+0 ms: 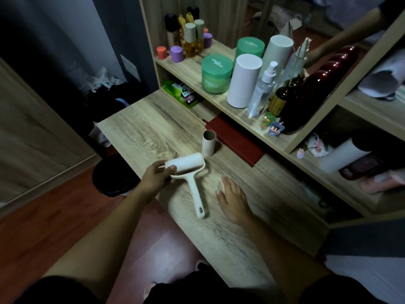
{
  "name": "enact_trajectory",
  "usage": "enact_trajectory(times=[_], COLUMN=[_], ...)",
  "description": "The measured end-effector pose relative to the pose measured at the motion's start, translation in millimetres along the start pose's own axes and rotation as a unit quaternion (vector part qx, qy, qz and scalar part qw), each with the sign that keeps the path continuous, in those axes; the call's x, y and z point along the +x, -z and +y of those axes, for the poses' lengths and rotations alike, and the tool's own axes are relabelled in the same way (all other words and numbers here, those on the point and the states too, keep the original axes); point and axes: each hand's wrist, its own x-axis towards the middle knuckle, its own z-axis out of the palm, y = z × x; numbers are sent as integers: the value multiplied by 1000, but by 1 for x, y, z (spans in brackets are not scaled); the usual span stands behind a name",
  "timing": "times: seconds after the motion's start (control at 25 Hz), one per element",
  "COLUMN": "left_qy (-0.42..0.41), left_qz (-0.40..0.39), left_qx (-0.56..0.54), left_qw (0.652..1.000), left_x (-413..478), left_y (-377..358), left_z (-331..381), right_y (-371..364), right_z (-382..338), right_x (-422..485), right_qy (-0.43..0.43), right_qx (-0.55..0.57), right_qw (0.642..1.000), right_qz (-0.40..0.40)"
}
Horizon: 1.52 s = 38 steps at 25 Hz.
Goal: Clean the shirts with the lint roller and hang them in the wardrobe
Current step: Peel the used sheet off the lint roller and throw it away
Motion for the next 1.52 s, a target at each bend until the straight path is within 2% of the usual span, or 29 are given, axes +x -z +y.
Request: enact_trajectory(times=[0.08, 0.2, 0.32, 0.44, 0.6, 0.8, 0.96, 1.16, 1.36, 1.52], left_qy=[-18, -51, -70, -95, -134, -142, -173, -154, -174, -203], left_qz=[-52, -125, -140, -111, -53, 21, 11, -33, -9, 0], left_qx=[17, 26, 8, -19, -49, -74, -20, -63, -97, -50], left_qw=[998, 991, 988, 989, 988, 987, 985, 986, 980, 978], left_x=[-11, -29, -41, -46, -57, -67, -68, -69, -70, -71], left_y=[0, -14, -34, -46, -61, -77, -76, -75, -81, -81], left_z=[7, 16, 15, 6, 7, 12, 19, 24, 26, 21], right_y=[15, 27, 34, 46, 61, 68, 73, 79, 75, 74], right_z=[-13, -33, -48, -56, -64, -70, -70, -73, -78, -78], right_x=[4, 11, 13, 12, 11, 8, 4, 4, 0, -3], right_qy=[-65, -120, -165, -143, -96, -74, -93, -91, -116, -118], right_qx=[165, 327, 393, 447, 413, 423, 438, 440, 468, 481], right_qw=[983, 937, 903, 875, 894, 882, 871, 867, 846, 838], right_qz=[45, 12, 44, 122, 147, 194, 202, 215, 227, 229])
